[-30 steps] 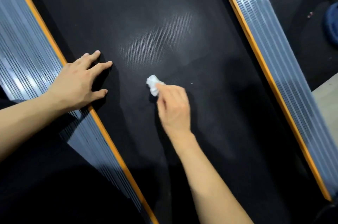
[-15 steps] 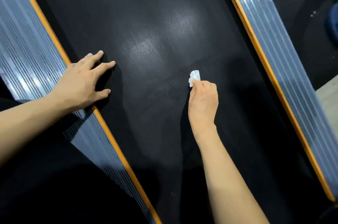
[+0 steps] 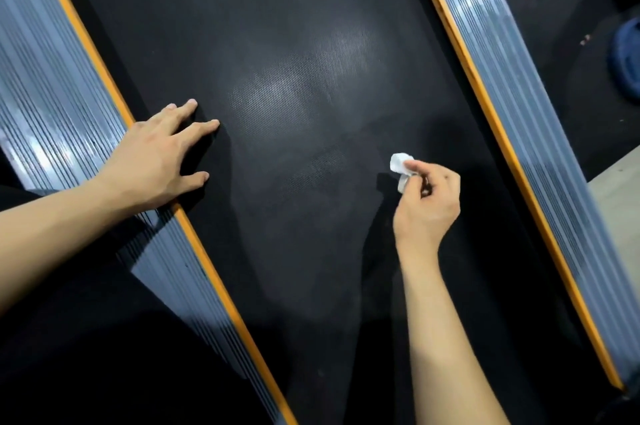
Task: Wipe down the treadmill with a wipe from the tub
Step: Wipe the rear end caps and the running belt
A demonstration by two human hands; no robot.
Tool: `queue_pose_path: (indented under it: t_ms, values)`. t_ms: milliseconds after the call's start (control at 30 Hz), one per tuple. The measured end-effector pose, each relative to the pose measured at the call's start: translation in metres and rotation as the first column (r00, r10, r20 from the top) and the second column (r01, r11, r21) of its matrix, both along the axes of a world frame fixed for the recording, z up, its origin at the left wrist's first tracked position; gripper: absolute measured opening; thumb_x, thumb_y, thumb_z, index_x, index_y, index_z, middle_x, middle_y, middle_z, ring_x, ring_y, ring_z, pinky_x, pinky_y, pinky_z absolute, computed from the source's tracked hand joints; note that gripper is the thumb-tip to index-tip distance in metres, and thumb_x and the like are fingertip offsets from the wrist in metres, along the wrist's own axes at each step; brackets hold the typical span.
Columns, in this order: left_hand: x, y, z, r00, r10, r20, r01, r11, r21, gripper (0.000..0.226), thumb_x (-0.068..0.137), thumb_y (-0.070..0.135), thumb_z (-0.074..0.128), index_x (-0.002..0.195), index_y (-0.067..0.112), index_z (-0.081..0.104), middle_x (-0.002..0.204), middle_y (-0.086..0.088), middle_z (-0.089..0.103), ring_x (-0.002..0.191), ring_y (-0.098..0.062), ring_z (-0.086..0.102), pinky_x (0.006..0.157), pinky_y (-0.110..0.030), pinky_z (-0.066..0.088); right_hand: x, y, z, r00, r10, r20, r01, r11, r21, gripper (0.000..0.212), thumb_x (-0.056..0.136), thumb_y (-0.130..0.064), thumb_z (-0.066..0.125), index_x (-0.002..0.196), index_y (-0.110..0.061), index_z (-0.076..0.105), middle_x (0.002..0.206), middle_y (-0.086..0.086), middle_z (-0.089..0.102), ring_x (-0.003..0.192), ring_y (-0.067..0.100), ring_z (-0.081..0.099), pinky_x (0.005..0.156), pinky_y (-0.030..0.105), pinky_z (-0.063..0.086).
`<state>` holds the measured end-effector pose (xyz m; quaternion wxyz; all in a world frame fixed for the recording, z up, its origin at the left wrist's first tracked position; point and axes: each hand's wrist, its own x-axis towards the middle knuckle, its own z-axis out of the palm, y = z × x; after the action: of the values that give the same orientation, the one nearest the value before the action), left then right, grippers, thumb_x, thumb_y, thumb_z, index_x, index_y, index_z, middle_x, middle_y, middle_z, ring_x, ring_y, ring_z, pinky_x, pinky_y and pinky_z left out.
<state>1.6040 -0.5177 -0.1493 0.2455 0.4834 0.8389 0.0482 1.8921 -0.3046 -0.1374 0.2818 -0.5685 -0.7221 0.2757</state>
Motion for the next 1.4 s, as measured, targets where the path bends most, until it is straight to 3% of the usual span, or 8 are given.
queue_pose_path:
  t_ms: [267,467,533,733,833,1033,1200,1400]
  values:
    - [0.001,-0.001,0.002,1.000,-0.005,-0.019,0.004,1.000,-0.005,0.089,0.080,0.036,0.083,0.156,0.023,0.039,0.165,-0.017,0.026,0.150,-0.041,0.028,0.112,-0.058,0.037,-0.025,-0.024,-0.043,0.929,0.343,0.138,-0.354,0.933,0.060,0.020,0.101,-0.013,0.055,0.109,-0.010,0.073,0.124,-0.002,0.055,0.112,0.018,0.056,0.090,0.034,0.054]
    - [0.001,-0.001,0.001,1.000,-0.012,-0.025,0.012,1.000,-0.002,0.090,0.080,0.037,0.083,0.156,0.023,0.039,0.165,-0.017,0.026,0.150,-0.042,0.028,0.111,-0.058,0.038,-0.020,-0.027,-0.044,0.965,0.160,0.209,-0.169,0.985,0.026,0.043,0.101,-0.008,0.054,0.143,-0.018,0.052,0.137,-0.005,0.052,0.118,-0.002,0.049,0.102,0.020,0.045]
    - [0.001,0.000,0.001,1.000,-0.010,-0.027,0.010,1.000,-0.005,0.090,0.080,0.038,0.082,0.157,0.024,0.038,0.165,-0.017,0.026,0.150,-0.041,0.027,0.111,-0.058,0.038,-0.016,-0.021,-0.044,0.952,0.119,0.283,-0.130,0.991,0.021,0.036,0.103,-0.016,0.053,0.138,-0.015,0.057,0.143,0.004,0.050,0.118,0.003,0.046,0.098,0.009,0.040]
    - [0.001,0.001,0.001,1.000,-0.007,-0.029,0.007,1.000,-0.006,0.090,0.080,0.039,0.083,0.157,0.024,0.038,0.165,-0.017,0.025,0.150,-0.041,0.027,0.112,-0.058,0.037,-0.006,-0.025,-0.056,0.932,0.017,0.363,-0.101,0.972,0.213,0.027,0.087,0.001,0.068,0.100,-0.022,0.074,0.107,0.005,0.064,0.094,0.030,0.055,0.063,0.033,0.046]
    - [0.002,0.001,0.001,0.999,-0.007,-0.035,0.007,1.000,-0.003,0.090,0.079,0.038,0.084,0.156,0.023,0.040,0.164,-0.018,0.027,0.149,-0.041,0.029,0.111,-0.058,0.039,-0.007,0.003,-0.037,0.962,0.104,0.252,-0.160,0.964,0.214,0.027,0.086,0.000,0.064,0.108,-0.015,0.069,0.104,0.002,0.067,0.090,0.025,0.056,0.079,0.038,0.051]
    - [0.002,0.001,0.000,0.999,-0.004,-0.043,0.004,1.000,-0.002,0.089,0.079,0.038,0.084,0.155,0.022,0.041,0.164,-0.018,0.028,0.149,-0.042,0.030,0.110,-0.058,0.040,-0.039,0.120,-0.016,0.964,0.105,0.245,-0.161,0.963,0.218,0.024,0.094,-0.010,0.061,0.116,-0.009,0.070,0.140,0.015,0.051,0.122,0.012,0.050,0.096,0.000,0.030]
    - [0.002,0.000,-0.001,0.999,0.010,-0.031,-0.009,1.000,0.011,0.089,0.075,0.035,0.087,0.153,0.021,0.045,0.162,-0.019,0.032,0.146,-0.044,0.035,0.106,-0.060,0.043,-0.038,0.149,-0.056,0.861,0.180,0.476,-0.286,0.945,0.160,0.024,0.101,-0.024,0.046,0.090,-0.019,0.067,0.094,0.001,0.067,0.090,0.033,0.062,0.072,0.026,0.036]
    - [0.002,-0.001,-0.004,0.999,0.011,-0.038,-0.010,1.000,0.020,0.089,0.073,0.033,0.089,0.151,0.019,0.048,0.160,-0.021,0.035,0.144,-0.046,0.038,0.104,-0.062,0.045,-0.073,0.064,-0.054,0.873,0.424,0.242,-0.485,0.812,0.324,0.028,0.085,0.002,0.057,0.101,-0.010,0.075,0.104,0.001,0.075,0.095,0.024,0.066,0.091,0.031,0.048]
